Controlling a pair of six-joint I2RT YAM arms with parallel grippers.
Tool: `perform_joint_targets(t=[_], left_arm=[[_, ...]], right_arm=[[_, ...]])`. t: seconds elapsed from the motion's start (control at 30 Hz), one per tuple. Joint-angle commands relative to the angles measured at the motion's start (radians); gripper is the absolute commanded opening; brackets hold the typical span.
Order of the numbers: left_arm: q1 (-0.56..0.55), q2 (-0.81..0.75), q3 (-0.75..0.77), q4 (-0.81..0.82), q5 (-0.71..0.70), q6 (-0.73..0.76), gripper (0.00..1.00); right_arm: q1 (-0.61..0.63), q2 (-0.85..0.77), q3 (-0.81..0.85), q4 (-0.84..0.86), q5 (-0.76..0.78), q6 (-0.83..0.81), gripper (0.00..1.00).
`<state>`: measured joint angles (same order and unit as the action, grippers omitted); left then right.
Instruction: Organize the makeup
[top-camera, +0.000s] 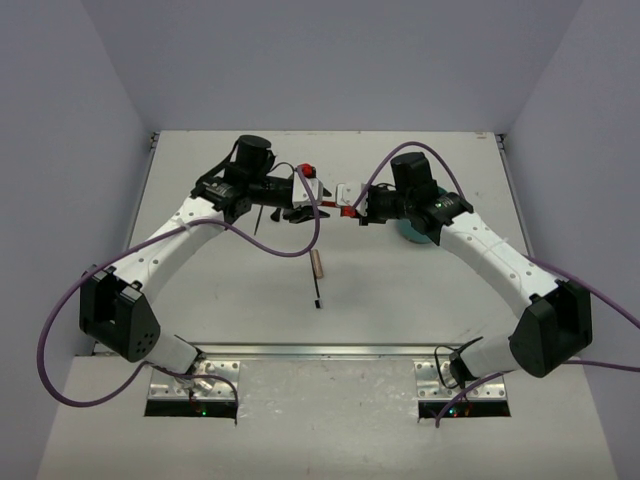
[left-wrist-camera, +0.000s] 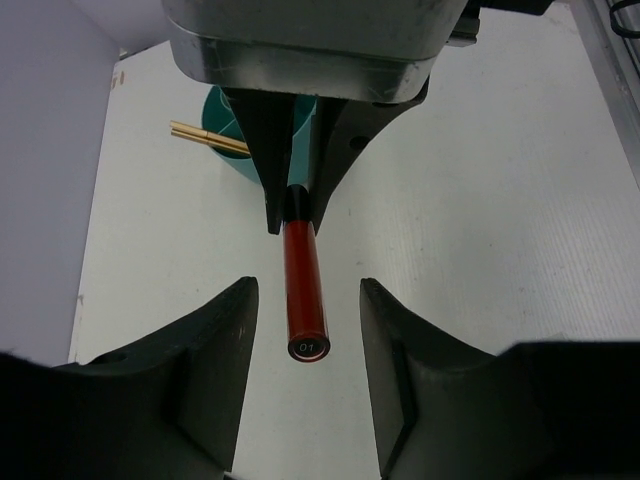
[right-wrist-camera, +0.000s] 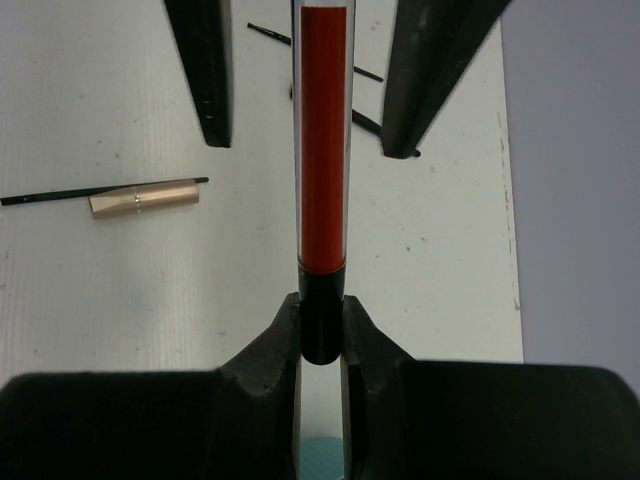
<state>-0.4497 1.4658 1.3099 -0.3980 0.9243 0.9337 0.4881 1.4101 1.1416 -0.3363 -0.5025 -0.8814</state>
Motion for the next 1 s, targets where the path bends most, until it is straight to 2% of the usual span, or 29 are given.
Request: perform_joint_targets(t=[0.0,0.27,0.37,0.4,0.57,0.73,0.77,0.8,0.83,0.87,0.93,0.97], left_arm=[[-0.009,-0.012,0.012,0.02,0.015,0.0,0.36],[-0.009,-0.013,0.011,0.021,0.014,-0.006,0.33],[-0.01,-0.013,0.01,0.021,0.014,-0.007,0.26],[-0.01,-0.013,0.011,0.021,0.013,-0.009,0.2],[-0.01,-0.014,0.007,0.021,0.005,-0.016,0.04],[-0.01,-0.018,0.003,0.026,-0.013,-0.028,0.0],[-0.01,-0.018,-0.002,0.068,-0.035,-0.082,0.0],[-0.01,-0.016,-0.006,0.074,-0.038,-0.132,0.0],[-0.009,-0.014,-0.01,0.126,-0.071,-0.193,0.0],[-0.003,-0.011,-0.013,0.172,-0.099,-0.267,0.0],[0.015,-0.006,-0.019,0.248,-0.118,-0.386,0.0],[0.028,-0.005,-0.022,0.306,-0.126,-0.443,0.0]], right_arm=[[0.004,0.002,0.033,0.041,-0.024,0.011,0.0],[0.004,0.007,0.038,0.025,-0.018,0.005,0.0],[0.004,0.008,0.037,0.024,-0.021,0.005,0.0],[0.004,0.009,0.038,0.022,-0.021,0.005,0.0],[0.005,0.008,0.036,0.019,-0.014,0.002,0.0],[0.004,0.004,0.029,0.047,0.002,0.033,0.0],[0.003,0.003,0.024,0.091,0.033,0.096,0.12],[0.004,0.003,0.021,0.097,0.038,0.105,0.13],[0.003,0.0,0.021,0.146,0.079,0.195,0.36],[0.001,-0.001,0.024,0.188,0.116,0.28,0.55],[-0.034,0.0,0.038,0.229,0.134,0.421,0.71],[-0.058,0.0,0.046,0.255,0.119,0.543,0.8]])
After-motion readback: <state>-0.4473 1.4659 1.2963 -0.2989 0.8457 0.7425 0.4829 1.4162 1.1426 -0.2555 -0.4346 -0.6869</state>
